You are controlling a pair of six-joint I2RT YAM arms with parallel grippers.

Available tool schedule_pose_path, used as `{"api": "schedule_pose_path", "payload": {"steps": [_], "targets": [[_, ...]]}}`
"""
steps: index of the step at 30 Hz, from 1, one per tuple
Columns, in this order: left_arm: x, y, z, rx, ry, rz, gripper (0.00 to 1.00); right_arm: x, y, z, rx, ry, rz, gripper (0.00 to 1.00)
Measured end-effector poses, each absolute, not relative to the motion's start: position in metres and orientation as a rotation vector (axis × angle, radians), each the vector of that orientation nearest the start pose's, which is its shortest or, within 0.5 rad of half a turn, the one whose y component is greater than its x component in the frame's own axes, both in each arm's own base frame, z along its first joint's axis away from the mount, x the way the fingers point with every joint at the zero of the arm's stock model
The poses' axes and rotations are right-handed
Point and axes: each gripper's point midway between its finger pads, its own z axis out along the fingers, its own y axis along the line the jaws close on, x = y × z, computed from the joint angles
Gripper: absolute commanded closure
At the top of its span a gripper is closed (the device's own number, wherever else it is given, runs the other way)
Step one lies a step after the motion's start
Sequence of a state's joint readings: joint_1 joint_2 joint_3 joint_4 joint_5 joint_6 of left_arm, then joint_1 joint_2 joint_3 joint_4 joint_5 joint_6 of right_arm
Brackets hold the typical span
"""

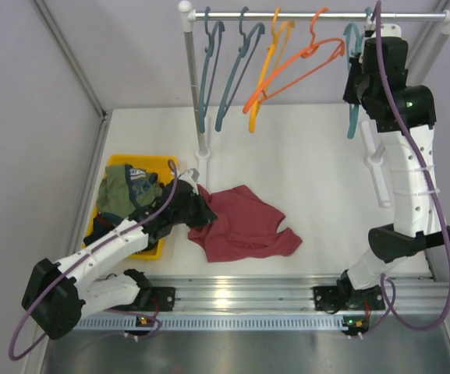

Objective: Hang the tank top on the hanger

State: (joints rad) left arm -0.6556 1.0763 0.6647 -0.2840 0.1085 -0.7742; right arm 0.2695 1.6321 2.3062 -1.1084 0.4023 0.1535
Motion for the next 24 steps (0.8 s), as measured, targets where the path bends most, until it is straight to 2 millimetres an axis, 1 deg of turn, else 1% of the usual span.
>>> {"api": "schedule_pose_path", "payload": {"steps": [1, 8, 12, 15, 18, 20, 24], "targets": [[0.219, -0.229, 0.123, -0.081, 2.414, -0.841, 1.0, 0.391, 0.043, 0.44, 0.14, 1.964, -0.126, 1.0], [0.219, -0.229, 0.124, -0.078, 2.412, -0.843, 1.0, 0.39, 0.043, 0.446, 0.136, 1.946, -0.129, 1.0], [0.219, -0.229, 0.124, -0.076, 2.413, -0.845, 1.0, 0.387, 0.042, 0.457, 0.134, 1.907, -0.121, 1.0], [0.219, -0.229, 0.124, -0.076, 2.413, -0.844, 1.0, 0.38, 0.04, 0.474, 0.142, 1.852, -0.103, 1.0], [0.219, -0.229, 0.124, -0.076, 2.413, -0.844, 1.0, 0.368, 0.036, 0.491, 0.15, 1.794, -0.085, 1.0], [0.219, -0.229, 0.124, -0.075, 2.413, -0.844, 1.0, 0.361, 0.034, 0.498, 0.153, 1.772, -0.078, 1.0], [0.219, -0.229, 0.124, -0.067, 2.412, -0.841, 1.0, 0.35, 0.032, 0.494, 0.151, 1.77, -0.074, 1.0]]}}
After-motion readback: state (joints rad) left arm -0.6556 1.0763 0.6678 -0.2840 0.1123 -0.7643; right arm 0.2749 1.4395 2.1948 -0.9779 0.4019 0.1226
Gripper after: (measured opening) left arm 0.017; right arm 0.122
